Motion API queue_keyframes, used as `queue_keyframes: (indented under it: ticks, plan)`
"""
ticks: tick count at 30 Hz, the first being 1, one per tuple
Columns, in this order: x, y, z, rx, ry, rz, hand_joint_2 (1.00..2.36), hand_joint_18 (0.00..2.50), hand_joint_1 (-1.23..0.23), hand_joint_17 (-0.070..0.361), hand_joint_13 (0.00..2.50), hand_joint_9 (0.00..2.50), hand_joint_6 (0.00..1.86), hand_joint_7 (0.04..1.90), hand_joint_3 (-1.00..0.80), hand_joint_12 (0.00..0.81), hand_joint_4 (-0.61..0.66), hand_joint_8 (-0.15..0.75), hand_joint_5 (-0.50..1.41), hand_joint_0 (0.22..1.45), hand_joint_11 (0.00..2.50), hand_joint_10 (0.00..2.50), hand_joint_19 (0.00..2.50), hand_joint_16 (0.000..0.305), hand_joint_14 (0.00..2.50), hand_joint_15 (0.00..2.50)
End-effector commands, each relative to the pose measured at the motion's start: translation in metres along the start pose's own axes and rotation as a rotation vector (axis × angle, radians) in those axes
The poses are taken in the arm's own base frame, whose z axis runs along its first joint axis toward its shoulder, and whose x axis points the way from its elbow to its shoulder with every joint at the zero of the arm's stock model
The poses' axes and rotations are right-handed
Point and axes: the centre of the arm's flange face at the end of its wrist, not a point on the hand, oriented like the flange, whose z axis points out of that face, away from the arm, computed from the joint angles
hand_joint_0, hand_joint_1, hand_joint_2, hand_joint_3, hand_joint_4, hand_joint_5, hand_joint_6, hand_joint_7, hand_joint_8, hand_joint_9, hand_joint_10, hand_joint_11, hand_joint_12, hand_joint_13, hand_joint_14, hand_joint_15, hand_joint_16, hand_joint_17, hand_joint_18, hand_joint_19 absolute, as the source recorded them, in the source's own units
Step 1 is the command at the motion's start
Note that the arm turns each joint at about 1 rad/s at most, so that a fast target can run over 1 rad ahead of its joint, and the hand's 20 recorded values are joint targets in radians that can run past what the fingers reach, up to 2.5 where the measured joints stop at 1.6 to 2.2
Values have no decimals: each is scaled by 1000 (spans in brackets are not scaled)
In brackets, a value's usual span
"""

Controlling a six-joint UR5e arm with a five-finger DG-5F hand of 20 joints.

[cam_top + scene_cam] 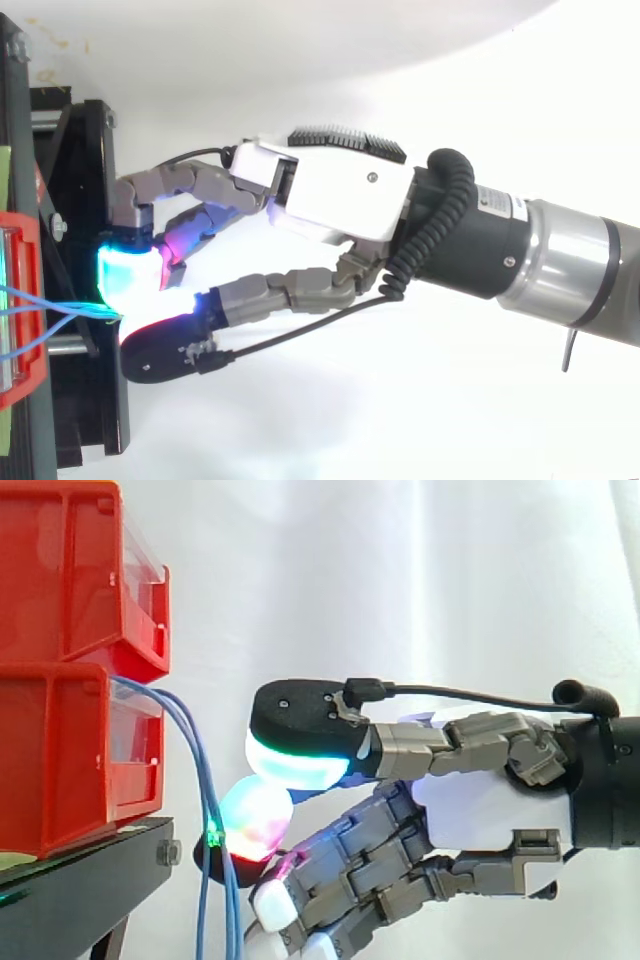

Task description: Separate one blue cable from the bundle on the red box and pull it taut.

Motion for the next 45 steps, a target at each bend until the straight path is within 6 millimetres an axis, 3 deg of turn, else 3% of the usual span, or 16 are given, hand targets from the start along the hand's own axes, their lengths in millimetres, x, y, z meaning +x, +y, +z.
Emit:
queue_keyframes:
  ticks: [1,2,3,9,13,20,27,34,40,45]
  plan:
    - [2,0,-4,16,10,-18,1004,675,-654,87,781,917,531,1292,-415,359,142,309,-72,506,631,13,570,39,16,472]
    - [1,-3,-4,19,9,-19,1005,675,-653,88,778,914,509,1315,-421,360,143,310,-69,503,627,15,569,39,14,469]
    - [1,-18,-9,26,10,-27,1004,675,-652,88,777,910,500,1311,-423,361,145,311,-71,502,625,14,568,39,14,468]
    - [0,-55,-14,-68,-30,23,1004,672,-648,92,771,897,503,1109,-430,365,224,307,-91,491,584,13,564,41,14,461]
    - [-4,-67,-15,-171,-85,66,1004,671,-649,93,769,894,503,1037,-434,364,262,306,-96,487,568,13,563,42,14,452]
    - [-10,-70,-13,-178,-149,26,1003,665,-646,95,767,892,503,979,-437,367,283,304,-104,482,557,15,560,42,14,450]
    - [4,-88,5,-199,-156,54,1003,664,-645,95,768,895,503,976,-439,366,275,306,-105,481,558,12,562,42,14,454]
    - [10,-78,10,-228,-158,51,1003,665,-645,95,767,898,503,972,-439,367,281,307,-106,481,571,13,559,42,16,456]
    - [32,-108,24,-265,-153,70,1003,663,-644,95,769,905,503,984,-438,367,274,309,-106,481,581,13,561,42,16,457]
    - [42,-102,24,-274,-143,65,1003,665,-642,95,774,905,503,1008,-440,369,266,312,-103,482,580,15,562,42,14,461]
